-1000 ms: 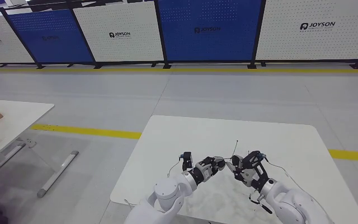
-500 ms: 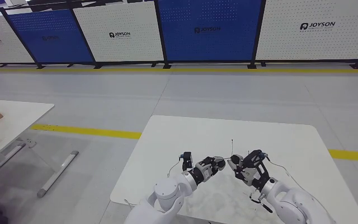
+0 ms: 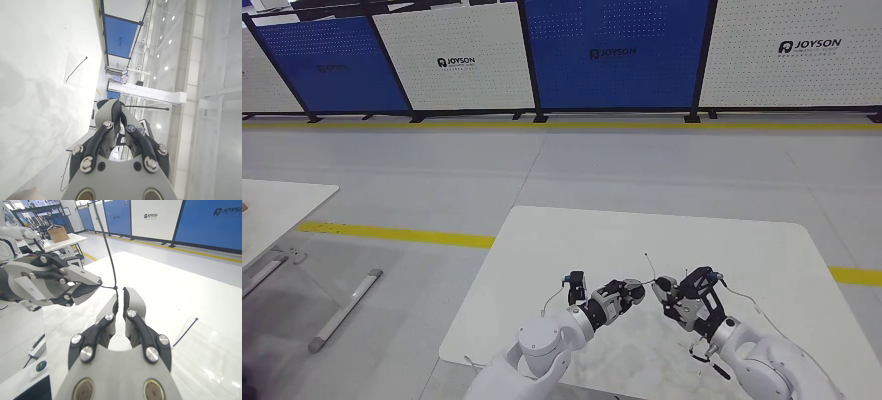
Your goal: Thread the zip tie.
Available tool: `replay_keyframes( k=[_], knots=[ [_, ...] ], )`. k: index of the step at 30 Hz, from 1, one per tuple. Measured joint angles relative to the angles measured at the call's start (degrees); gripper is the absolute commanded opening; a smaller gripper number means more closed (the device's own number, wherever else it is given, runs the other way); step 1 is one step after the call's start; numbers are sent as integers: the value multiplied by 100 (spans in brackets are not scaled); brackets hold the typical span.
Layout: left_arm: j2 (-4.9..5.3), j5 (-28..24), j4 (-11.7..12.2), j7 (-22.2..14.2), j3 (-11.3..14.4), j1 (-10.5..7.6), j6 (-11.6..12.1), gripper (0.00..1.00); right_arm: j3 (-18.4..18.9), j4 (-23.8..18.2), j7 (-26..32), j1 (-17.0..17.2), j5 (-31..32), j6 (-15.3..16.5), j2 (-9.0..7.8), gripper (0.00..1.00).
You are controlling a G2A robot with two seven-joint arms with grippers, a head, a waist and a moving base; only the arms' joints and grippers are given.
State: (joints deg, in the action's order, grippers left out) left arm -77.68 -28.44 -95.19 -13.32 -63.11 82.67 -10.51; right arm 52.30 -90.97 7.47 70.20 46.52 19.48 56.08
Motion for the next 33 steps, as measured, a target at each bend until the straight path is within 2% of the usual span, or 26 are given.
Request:
replay_keyframes(
  k=[18,21,23,24,28,33],
  knots=[
    [0,0,0,0,0,0,0,0,-130,138,139,-64,50,0,17,0],
    [0,0,0,0,0,0,0,0,-162,144,200,-71,72,0,14,15],
    [0,0,0,0,0,0,0,0,-171,140,211,-73,73,0,10,16],
    [0,0,0,0,0,0,0,0,-172,136,210,-74,64,0,6,20],
    [0,0,0,0,0,0,0,0,-160,91,152,-54,16,0,-17,24],
    [0,0,0,0,0,0,0,0,-113,56,21,-20,-16,0,-56,21]
  ],
)
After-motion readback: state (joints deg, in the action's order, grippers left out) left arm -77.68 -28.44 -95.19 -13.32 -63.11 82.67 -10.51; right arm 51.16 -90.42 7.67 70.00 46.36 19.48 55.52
